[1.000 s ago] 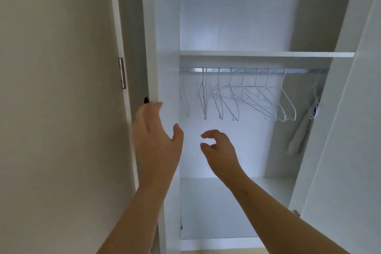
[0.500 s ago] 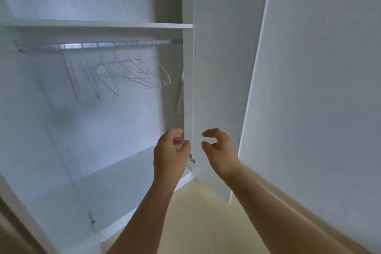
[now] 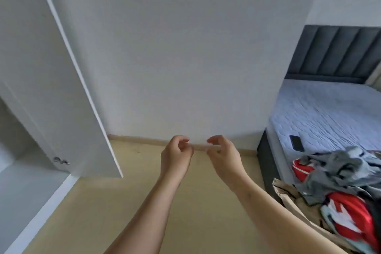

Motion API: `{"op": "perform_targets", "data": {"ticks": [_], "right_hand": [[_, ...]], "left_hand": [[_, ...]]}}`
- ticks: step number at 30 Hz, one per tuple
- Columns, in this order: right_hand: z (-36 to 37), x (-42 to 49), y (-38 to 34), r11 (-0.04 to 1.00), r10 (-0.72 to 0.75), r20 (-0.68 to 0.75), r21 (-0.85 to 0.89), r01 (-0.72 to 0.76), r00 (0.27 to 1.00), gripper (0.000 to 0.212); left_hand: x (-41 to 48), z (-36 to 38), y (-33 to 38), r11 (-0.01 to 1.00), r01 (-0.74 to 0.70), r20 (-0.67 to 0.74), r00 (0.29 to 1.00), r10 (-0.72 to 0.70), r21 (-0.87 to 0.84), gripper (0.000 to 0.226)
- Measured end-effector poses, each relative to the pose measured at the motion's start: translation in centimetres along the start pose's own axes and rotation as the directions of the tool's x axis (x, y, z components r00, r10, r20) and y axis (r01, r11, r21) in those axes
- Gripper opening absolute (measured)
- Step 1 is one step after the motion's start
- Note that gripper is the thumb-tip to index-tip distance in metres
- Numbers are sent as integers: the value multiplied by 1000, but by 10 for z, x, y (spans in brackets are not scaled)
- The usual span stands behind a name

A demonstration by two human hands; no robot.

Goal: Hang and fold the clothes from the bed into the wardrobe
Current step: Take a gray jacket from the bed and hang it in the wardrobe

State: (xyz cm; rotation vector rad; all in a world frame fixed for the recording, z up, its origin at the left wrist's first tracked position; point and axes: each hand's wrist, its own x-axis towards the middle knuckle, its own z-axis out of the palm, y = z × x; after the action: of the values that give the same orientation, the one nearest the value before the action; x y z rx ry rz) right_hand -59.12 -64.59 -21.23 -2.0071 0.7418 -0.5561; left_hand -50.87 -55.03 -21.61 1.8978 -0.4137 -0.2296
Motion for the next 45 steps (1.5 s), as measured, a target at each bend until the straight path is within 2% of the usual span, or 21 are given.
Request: {"op": "perform_targets", "data": {"ticks": [5,9,20,28,33,39,45], "right_hand": [[-73,-26,68,985,170,-181,-11,-175,969,27],[-104,-38,105,951,307,-283,54,-304,909,27],[-137,6,200,824,562,-402,193,-533,723,22],[-143,29,235,748,651,-455,253,-613,607,20],[-156,26,251,702,698,-471,297,-647,540,19],[-192,23,285,649,743,-463,324,-689,483,28],[-249,20,329,626,768,-443,367,-688,462,31]], "left_hand": [[-29,98,17,1000,1,222,975,-8,31,14],[-40,151,19,998,-17,372,928,-5,56,12],[6,270,17,992,-65,652,758,-21,108,13],[36,329,11,974,-145,776,629,-48,177,11],[29,361,10,976,-138,837,543,-66,167,12],[14,411,18,968,-173,859,507,-68,179,16],[-12,473,27,944,-206,854,505,-122,257,12]]}}
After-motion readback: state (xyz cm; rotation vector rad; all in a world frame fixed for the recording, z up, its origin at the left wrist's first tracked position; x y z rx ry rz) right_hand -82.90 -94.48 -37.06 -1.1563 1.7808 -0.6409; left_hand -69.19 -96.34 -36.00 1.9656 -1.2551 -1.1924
